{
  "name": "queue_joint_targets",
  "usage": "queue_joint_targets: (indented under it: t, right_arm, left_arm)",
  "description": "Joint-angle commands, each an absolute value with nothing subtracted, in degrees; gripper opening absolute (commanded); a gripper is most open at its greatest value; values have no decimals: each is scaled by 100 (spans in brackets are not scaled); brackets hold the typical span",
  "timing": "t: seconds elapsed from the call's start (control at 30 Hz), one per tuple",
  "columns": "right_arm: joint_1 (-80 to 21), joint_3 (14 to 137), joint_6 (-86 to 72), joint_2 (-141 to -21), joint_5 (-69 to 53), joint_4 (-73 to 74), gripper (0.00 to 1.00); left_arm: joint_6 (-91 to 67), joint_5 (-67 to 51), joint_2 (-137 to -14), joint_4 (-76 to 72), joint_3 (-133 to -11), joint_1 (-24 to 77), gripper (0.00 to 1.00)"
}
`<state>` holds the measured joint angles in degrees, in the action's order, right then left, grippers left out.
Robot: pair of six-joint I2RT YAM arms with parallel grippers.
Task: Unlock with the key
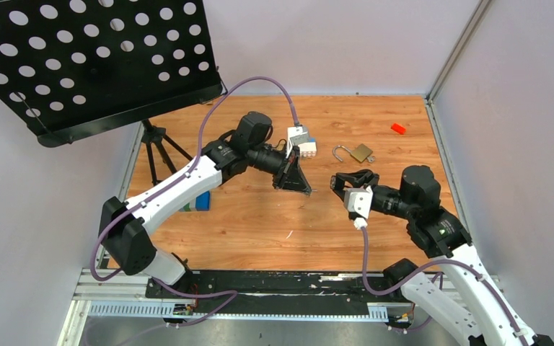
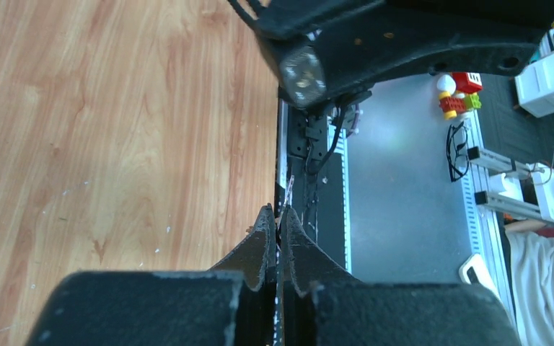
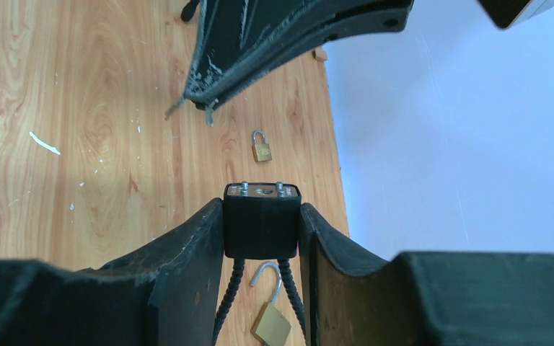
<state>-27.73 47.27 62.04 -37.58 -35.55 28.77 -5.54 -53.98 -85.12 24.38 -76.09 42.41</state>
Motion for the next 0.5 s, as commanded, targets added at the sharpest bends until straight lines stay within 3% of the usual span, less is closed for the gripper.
queue_joint_targets:
  t: [0.0,0.47]
  right_arm:
    - [-2637,5231,6195,-3630,-4249,3090,0]
    - [-2320,5488,6801,-3902,-5568,4037,0]
  left_arm:
    - [-997,-5276,-8585,2131,-7877,4309,0]
    - [-42,-5352,-7837,2049,-7265,4535,0]
